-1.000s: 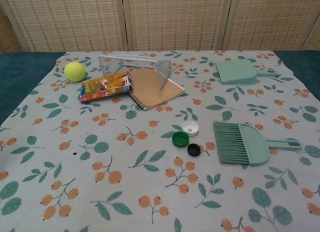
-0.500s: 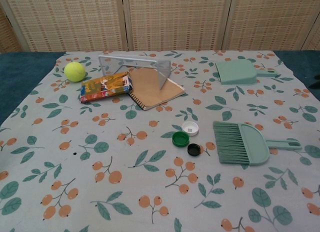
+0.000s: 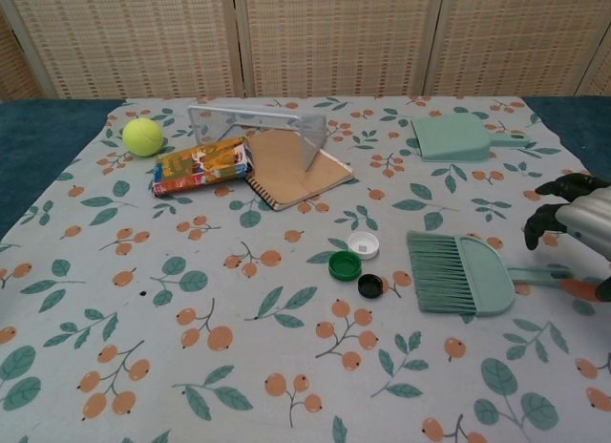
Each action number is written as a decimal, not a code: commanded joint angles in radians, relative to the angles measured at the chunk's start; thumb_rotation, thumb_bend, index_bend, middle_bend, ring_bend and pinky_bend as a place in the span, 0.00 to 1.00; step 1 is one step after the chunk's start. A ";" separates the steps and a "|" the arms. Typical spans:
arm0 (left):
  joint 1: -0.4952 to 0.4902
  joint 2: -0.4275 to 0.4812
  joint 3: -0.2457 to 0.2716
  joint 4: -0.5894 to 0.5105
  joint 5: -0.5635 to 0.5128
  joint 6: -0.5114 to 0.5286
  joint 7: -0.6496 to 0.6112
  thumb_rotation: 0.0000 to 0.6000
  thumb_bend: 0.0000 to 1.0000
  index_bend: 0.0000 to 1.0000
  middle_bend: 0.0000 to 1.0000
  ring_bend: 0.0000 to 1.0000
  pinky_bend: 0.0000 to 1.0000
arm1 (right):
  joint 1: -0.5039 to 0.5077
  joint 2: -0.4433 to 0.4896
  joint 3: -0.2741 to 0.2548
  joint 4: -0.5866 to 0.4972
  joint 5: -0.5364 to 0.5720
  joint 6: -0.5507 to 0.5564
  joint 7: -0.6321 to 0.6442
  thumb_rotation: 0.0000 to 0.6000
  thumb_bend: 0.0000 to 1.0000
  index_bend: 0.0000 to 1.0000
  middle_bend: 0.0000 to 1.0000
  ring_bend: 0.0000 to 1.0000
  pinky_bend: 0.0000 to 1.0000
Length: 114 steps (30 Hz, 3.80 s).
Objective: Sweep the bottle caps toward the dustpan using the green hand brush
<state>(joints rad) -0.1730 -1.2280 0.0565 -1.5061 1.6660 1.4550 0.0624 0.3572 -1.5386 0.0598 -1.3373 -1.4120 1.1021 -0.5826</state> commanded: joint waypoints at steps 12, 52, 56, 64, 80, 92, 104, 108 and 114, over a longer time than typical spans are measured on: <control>-0.001 0.002 -0.004 0.002 -0.008 -0.007 -0.004 1.00 0.39 0.00 0.00 0.00 0.08 | 0.020 -0.060 -0.003 0.053 0.051 -0.019 -0.015 1.00 0.27 0.46 0.37 0.12 0.00; 0.000 0.000 -0.001 -0.014 0.004 -0.009 0.012 1.00 0.39 0.00 0.00 0.00 0.08 | 0.127 0.245 -0.028 -0.450 -0.241 0.029 -0.220 1.00 0.44 0.96 0.79 0.57 0.00; 0.000 0.001 -0.002 -0.013 0.005 -0.008 0.011 1.00 0.40 0.00 0.00 0.00 0.08 | 0.184 0.214 0.015 -0.516 -0.162 -0.079 -0.479 1.00 0.44 0.96 0.79 0.57 0.00; 0.005 0.007 -0.003 -0.012 0.003 0.001 0.006 1.00 0.40 0.00 0.00 0.00 0.08 | 0.283 0.088 0.065 -0.516 0.057 -0.179 -0.894 1.00 0.44 0.96 0.79 0.57 0.00; -0.001 0.000 -0.011 -0.003 -0.015 -0.016 0.011 1.00 0.39 0.00 0.00 0.00 0.08 | 0.508 -0.077 0.054 -0.424 0.478 -0.096 -1.305 1.00 0.44 0.96 0.79 0.57 0.00; -0.005 -0.005 -0.018 0.000 -0.034 -0.031 0.020 1.00 0.40 0.00 0.00 0.00 0.08 | 0.600 -0.068 -0.008 -0.390 0.626 0.009 -1.354 1.00 0.44 0.96 0.79 0.57 0.00; -0.006 -0.013 -0.018 0.006 -0.036 -0.034 0.034 1.00 0.39 0.00 0.00 0.00 0.08 | 0.640 -0.033 -0.089 -0.345 0.687 0.057 -1.320 1.00 0.44 0.96 0.79 0.57 0.00; -0.007 -0.016 -0.018 0.008 -0.039 -0.038 0.040 1.00 0.40 0.00 0.00 0.00 0.08 | 0.643 -0.019 -0.114 -0.316 0.698 0.056 -1.291 1.00 0.44 0.96 0.79 0.57 0.00; -0.008 -0.024 -0.018 0.010 -0.044 -0.045 0.056 1.00 0.40 0.00 0.00 0.00 0.08 | 0.648 -0.008 -0.129 -0.248 0.714 0.048 -1.237 1.00 0.44 0.96 0.79 0.57 0.00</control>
<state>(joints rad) -0.1807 -1.2508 0.0392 -1.4968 1.6228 1.4104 0.1181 1.0032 -1.5504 -0.0650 -1.5988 -0.7034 1.1533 -1.8293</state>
